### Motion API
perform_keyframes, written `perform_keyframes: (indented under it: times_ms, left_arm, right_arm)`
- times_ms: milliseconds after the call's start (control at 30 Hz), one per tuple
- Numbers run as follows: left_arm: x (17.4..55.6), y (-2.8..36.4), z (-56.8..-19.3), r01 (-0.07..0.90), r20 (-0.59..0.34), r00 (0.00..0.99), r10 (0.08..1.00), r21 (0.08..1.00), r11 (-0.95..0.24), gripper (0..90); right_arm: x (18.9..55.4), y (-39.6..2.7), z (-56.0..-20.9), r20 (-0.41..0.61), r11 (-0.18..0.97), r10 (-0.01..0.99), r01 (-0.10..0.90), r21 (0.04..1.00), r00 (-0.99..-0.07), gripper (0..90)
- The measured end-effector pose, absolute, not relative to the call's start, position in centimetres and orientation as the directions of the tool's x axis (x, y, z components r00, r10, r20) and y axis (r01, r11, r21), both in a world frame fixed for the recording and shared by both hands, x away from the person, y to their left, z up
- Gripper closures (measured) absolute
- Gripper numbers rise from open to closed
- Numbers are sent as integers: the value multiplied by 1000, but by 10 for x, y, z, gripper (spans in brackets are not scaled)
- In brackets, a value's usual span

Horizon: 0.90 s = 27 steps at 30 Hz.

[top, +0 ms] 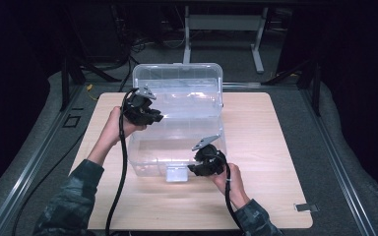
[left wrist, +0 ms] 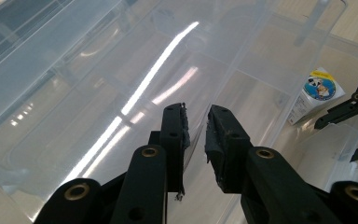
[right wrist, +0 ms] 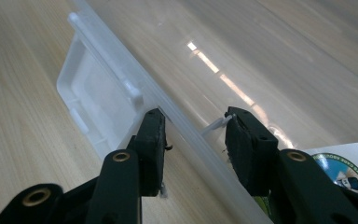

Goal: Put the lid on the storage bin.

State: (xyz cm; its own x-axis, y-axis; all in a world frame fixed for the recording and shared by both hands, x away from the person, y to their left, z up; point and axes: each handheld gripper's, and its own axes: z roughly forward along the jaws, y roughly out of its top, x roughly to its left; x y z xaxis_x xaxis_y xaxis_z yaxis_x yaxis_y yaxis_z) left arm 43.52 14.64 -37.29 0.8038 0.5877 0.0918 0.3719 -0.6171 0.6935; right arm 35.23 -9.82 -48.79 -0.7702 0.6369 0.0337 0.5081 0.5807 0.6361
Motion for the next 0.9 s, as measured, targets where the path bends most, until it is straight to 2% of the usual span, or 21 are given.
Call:
perform_keyframes:
  times_ms: [900]
  left_arm:
    - [415, 153, -381, 348, 79, 816, 572, 724, -596, 763]
  right_arm:
    - [352, -98, -488, 30, 585, 636, 507, 633, -771, 586]
